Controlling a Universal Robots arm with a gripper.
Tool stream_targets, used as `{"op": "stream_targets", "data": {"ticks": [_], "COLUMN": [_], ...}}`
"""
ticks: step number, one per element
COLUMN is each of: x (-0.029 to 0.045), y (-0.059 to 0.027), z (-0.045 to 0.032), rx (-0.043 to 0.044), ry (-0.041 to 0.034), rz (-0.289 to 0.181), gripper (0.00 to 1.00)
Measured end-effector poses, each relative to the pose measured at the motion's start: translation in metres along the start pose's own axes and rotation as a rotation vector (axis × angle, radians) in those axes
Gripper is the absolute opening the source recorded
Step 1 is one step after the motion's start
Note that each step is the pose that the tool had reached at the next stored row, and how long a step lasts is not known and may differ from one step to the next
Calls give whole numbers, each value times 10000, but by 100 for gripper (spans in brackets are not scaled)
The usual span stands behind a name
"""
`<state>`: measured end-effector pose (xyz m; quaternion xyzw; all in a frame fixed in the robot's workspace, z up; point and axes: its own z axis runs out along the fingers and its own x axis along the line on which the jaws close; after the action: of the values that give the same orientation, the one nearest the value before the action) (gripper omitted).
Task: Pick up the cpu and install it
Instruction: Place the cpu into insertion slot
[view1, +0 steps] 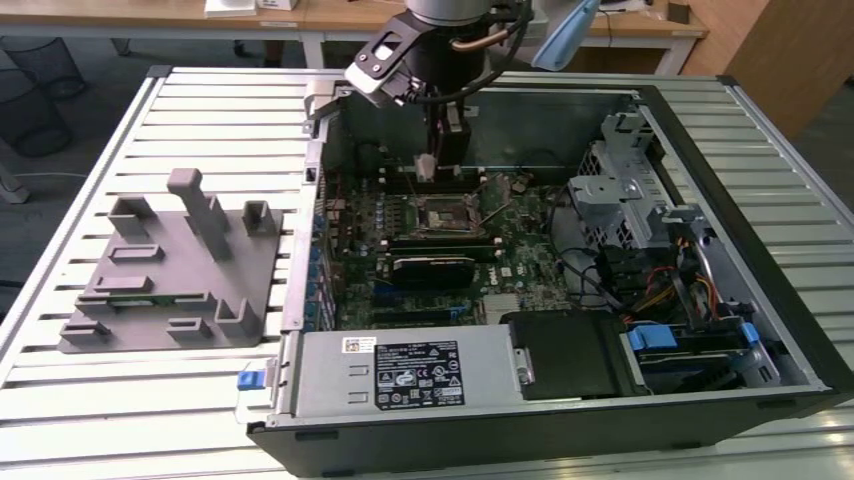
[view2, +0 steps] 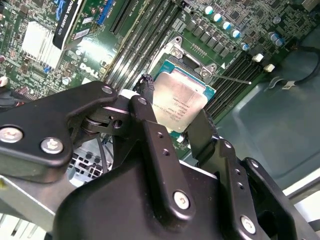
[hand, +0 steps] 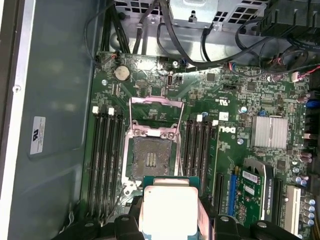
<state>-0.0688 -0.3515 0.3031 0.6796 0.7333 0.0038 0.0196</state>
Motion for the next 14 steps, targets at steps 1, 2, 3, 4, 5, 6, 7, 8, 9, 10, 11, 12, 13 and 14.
{"op": "stream_targets", "data": {"ticks": [1,2,3,4,5,6,7,8,9,10,11,12,13,14], "x": [0,1,1,2,3,5,8,14,20,26,33,39,45,50], "y": [0,0,-1,-1,-1,-2,-2,-1,1,4,7,12,17,24], "z": [9,18,28,38,49,62,73,84,94,104,113,120,129,137], "rx": [1,1,0,0,1,1,1,1,1,2,1,1,1,0], "ry": [-1,0,0,-1,-1,0,-1,-2,-1,-2,-1,-2,-1,0], "rz": [0,0,1,1,2,5,8,9,9,10,10,9,10,11], "gripper": [52,52,52,52,52,52,52,52,52,52,52,52,52,52]}}
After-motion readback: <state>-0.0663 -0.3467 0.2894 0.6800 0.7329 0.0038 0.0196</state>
